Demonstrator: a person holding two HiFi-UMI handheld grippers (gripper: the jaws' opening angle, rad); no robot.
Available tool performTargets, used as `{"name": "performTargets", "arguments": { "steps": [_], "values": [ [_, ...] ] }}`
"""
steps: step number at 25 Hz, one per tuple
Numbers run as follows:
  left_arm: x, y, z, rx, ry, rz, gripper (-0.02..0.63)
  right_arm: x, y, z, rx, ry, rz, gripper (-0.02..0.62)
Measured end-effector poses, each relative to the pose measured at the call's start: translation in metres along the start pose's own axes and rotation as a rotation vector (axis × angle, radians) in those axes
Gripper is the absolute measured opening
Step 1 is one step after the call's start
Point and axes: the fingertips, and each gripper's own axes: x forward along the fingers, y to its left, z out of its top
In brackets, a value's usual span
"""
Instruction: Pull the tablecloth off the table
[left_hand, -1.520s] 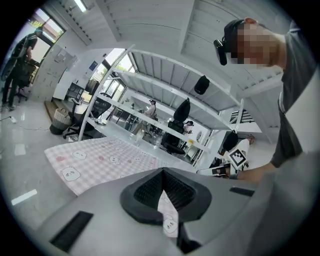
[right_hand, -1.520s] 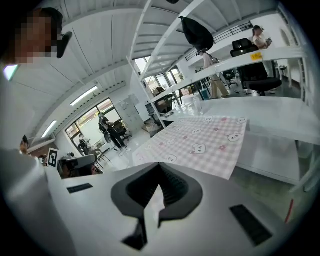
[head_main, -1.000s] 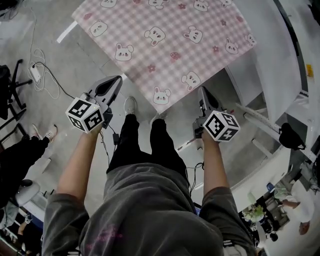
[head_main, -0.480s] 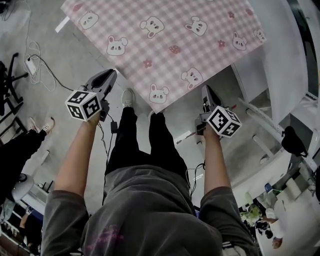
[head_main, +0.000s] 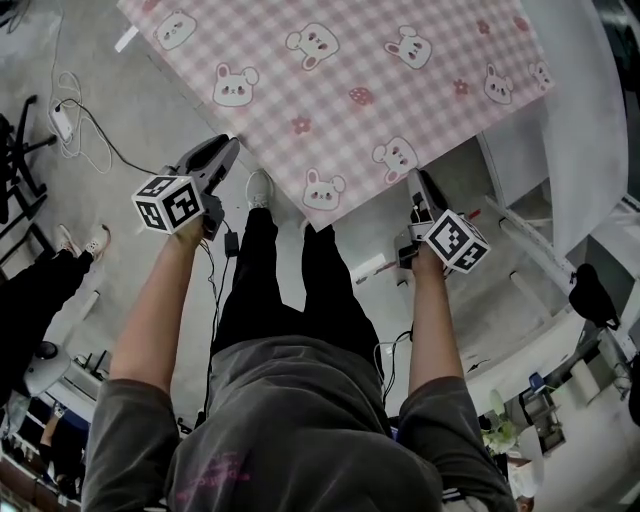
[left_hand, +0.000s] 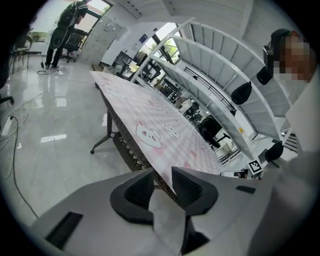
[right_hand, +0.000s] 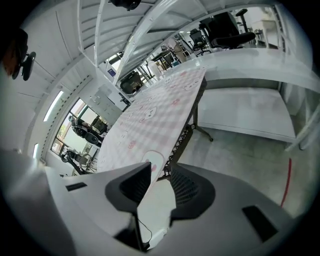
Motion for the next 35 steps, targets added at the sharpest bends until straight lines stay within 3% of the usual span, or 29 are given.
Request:
{"name": "performTargets", "arguments": {
  "steps": [5,10,15,23,35],
  "values": [
    [0.008,0.003,0.001,-0.084,-0.023,-0.022,0.138,0.010,-0.002,-0.004,0.019,0.013,0.040,0.144],
    [0.016,0.007,0.004,-0.171,-0.038,-0.046,0.144,0.018,-0.001,-0.004,0.037,0.011,0.061,0.152],
    [0.024,0.010,0.004,-0.195,-0.035,-0.064,0.141,0.025,0.001,-0.003,0.027,0.011,0.067,0.152],
    [0.032,0.006,0.002,-0.223,-0.021,-0.097,0.077,0.034,0.011,-0.008,-0.019,0.041,0.087,0.147],
    [0.030,0.000,0.006,-0.262,-0.031,-0.137,0.013,0.029,0.020,-0.001,0.014,0.002,0.115,0.035]
  ]
}}
